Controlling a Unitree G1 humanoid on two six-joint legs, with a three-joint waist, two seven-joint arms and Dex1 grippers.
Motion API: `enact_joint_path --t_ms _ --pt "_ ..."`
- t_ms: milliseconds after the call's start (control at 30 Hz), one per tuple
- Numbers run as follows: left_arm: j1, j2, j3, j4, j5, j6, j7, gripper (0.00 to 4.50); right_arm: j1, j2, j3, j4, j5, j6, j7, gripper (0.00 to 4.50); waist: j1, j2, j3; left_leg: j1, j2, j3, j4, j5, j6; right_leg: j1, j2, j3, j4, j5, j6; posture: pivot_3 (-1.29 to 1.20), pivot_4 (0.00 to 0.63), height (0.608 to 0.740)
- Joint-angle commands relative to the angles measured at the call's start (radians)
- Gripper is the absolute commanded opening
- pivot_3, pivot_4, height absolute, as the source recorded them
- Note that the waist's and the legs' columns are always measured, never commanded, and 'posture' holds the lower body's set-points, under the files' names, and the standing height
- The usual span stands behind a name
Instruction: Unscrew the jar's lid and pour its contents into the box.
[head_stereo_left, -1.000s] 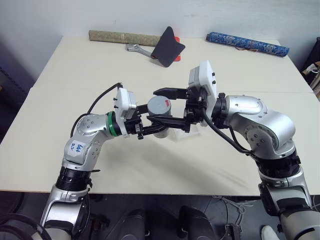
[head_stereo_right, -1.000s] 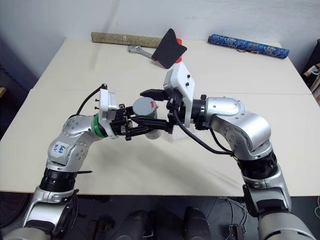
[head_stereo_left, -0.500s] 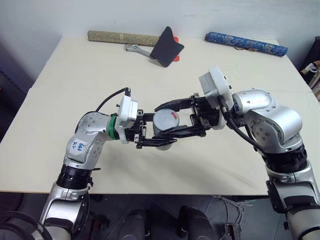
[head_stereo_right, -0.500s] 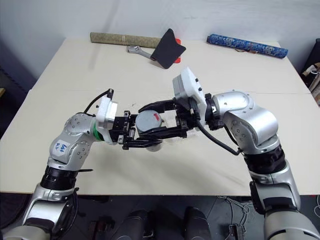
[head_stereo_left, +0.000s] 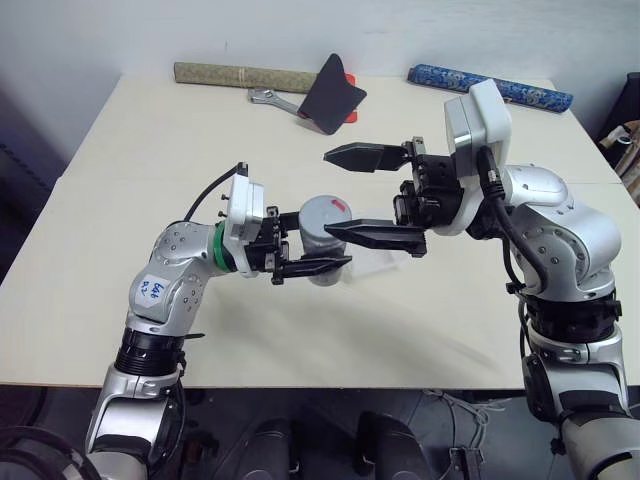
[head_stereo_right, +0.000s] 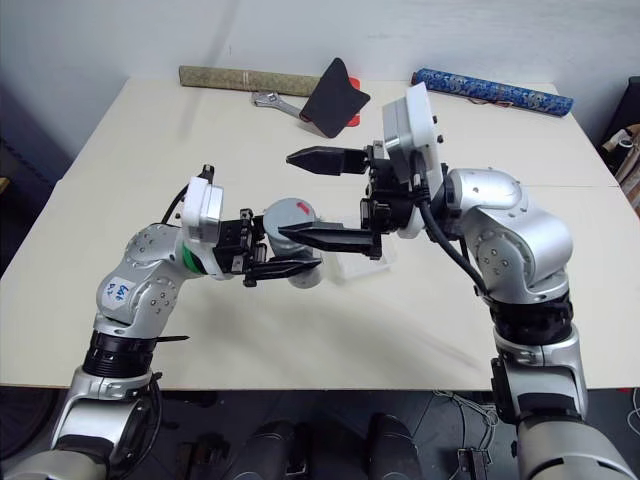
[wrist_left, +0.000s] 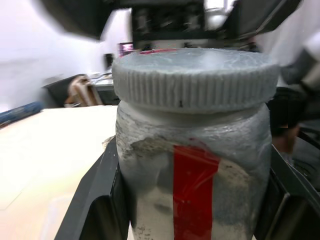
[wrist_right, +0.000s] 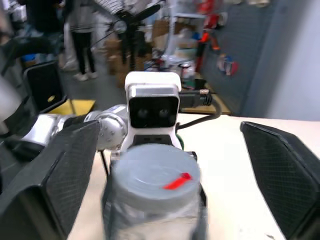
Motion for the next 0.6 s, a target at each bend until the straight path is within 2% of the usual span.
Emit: enact_joint_path --t_ms 33,333,600 --pt "-0.012 -0.015 -0.009 0.004 0.030 -0.006 0.043 2.40 0.003 0.014 0.002 -0.073 -0.001 0.004 -0.059 4.46 -0.001 0.000 0.000 0.000 0.000 0.000 0.000 0.000 0.000 0.000 0.000 0.000 0.000 0.000 0.000 0.00 0.150 0.740" --pt "-0.005 -0.036 -0.044 -0.017 0.051 0.004 0.057 2.40 0.016 0.035 0.103 -0.048 -0.144 -0.058 -0.103 4.46 -0.003 0.000 0.000 0.001 0.000 0.001 0.000 0.000 0.000 0.000 0.000 0.001 0.000 0.000 0.000 0.00 0.150 0.740" --pt "0.014 -0.031 -0.053 -0.051 0.041 0.010 0.044 2.40 0.007 0.046 0.099 0.030 -0.196 -0.102 -0.087 4.46 -0.003 0.000 0.000 0.001 0.000 0.001 0.000 0.001 0.000 0.000 0.000 0.001 0.000 0.000 0.000 0.00 0.150 0.740"
